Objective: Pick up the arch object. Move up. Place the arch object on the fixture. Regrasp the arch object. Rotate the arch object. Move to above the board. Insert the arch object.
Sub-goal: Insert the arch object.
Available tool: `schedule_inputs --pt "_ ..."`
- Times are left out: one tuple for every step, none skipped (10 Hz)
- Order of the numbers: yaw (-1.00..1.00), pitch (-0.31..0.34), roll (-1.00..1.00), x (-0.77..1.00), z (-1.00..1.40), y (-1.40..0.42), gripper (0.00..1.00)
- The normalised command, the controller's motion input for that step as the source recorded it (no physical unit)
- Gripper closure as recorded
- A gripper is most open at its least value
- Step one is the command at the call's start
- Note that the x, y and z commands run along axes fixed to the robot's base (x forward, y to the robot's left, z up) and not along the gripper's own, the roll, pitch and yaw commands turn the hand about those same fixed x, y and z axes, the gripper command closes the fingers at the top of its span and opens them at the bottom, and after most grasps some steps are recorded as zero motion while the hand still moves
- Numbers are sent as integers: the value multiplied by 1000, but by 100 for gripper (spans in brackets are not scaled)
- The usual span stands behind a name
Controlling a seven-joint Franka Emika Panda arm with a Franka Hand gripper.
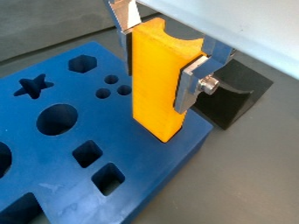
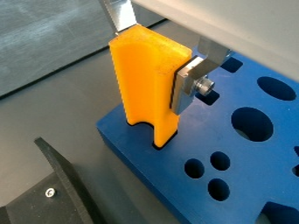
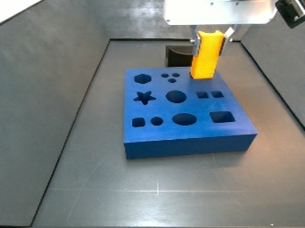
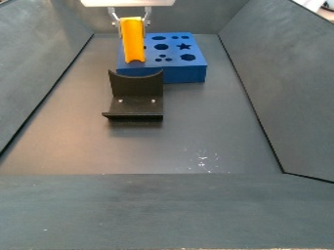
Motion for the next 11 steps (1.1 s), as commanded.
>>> schedule_inputs --pt "0 0 30 146 -197 0 100" --pt "0 0 44 134 -209 0 100" --pt "-26 0 61 66 -243 0 100" --pt "-103 6 76 6 -254 0 100" --pt "-203 20 77 -23 -223 20 100" --pt "-251 31 66 -137 -197 29 100" --pt "-231 30 44 -131 -197 29 100" --pt "-157 4 34 -140 -220 0 100" --pt "-23 -3 60 -17 -354 0 100" --pt "0 -44 69 0 -451 0 100" --pt "0 -71 21 26 -509 0 100"
